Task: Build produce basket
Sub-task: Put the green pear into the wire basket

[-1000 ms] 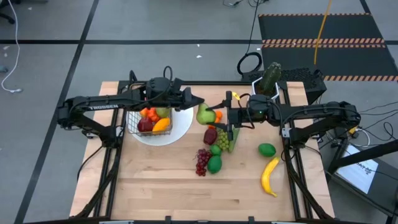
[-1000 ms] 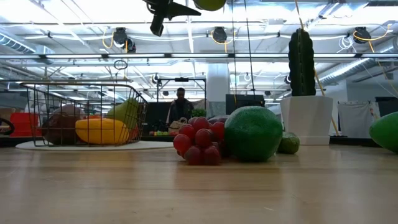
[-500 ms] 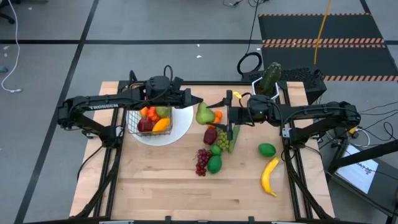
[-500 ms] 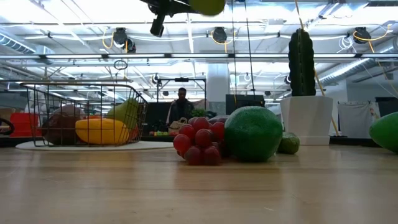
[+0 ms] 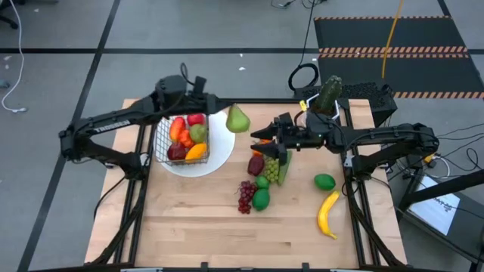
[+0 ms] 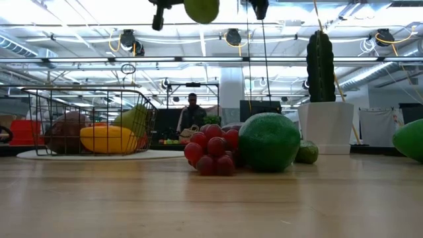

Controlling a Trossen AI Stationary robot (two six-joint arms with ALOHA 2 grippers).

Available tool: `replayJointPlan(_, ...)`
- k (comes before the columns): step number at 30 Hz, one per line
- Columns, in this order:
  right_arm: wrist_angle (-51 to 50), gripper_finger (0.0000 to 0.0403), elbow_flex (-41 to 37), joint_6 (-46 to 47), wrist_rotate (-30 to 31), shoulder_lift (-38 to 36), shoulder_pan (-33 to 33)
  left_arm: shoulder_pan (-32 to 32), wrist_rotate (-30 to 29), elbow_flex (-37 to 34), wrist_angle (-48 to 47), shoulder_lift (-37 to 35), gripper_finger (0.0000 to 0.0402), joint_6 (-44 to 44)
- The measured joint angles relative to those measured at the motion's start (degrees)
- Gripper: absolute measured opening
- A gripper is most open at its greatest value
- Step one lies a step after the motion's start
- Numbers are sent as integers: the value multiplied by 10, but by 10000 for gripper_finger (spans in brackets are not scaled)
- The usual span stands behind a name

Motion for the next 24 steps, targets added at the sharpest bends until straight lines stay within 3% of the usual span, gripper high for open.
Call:
replayJointPlan(5, 47, 281, 0, 147, -13, 0, 0, 8, 0, 0, -5, -39, 5, 64)
replayJointPlan(11, 69, 281, 0, 207, -10, 0, 23, -15, -1, 0, -27, -87, 11, 121)
replayJointPlan(16, 57, 281, 0, 217, 6, 0, 56, -72, -20, 0, -65, -121, 5, 140)
replayJointPlan(24, 1, 281, 0, 204, 33, 0, 75, -210, -119, 0, -94, -148, 5, 202)
